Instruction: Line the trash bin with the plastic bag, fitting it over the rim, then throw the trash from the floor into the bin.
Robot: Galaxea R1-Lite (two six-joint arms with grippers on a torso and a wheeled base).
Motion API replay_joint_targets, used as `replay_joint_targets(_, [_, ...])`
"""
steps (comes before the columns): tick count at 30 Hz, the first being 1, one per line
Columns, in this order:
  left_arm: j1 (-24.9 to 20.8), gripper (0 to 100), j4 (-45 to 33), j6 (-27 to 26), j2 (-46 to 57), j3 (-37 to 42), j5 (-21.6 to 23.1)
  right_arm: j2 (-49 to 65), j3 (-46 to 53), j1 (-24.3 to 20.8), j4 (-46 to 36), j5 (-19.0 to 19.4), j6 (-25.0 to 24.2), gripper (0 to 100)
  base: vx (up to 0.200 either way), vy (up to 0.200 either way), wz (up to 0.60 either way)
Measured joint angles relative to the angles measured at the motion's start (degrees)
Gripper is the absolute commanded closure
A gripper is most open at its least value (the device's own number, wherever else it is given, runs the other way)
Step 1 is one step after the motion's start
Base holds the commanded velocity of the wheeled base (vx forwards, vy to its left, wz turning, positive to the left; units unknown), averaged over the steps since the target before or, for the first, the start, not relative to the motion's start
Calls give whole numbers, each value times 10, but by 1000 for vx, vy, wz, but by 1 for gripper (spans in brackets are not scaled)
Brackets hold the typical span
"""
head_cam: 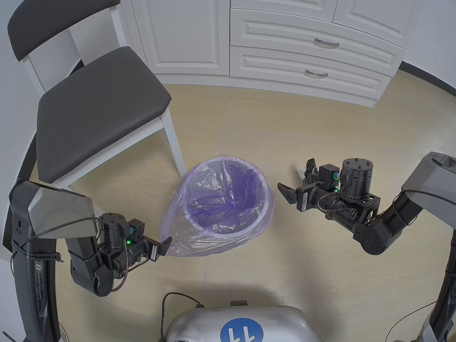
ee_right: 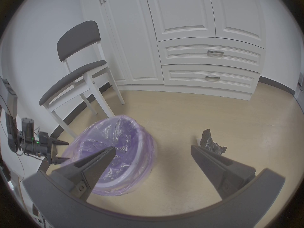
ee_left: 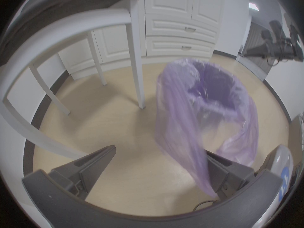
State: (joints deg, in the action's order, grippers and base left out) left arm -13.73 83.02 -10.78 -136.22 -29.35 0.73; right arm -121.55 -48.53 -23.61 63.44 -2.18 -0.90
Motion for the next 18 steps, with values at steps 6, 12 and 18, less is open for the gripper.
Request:
replay_joint_targets(6, [-6, 0, 37, 5, -69, -37, -7, 1, 4, -4, 1, -2, 2, 0, 0, 0, 0])
replay_joint_targets(12, [-7, 0, 46, 56, -87, -45, 12, -11, 10, -21, 1, -16, 8, 0, 0, 0, 0])
replay_joint_targets(18, [0, 0, 48, 100, -29, -5, 132, -55, 11, -47, 10, -41, 22, 0, 0, 0, 0])
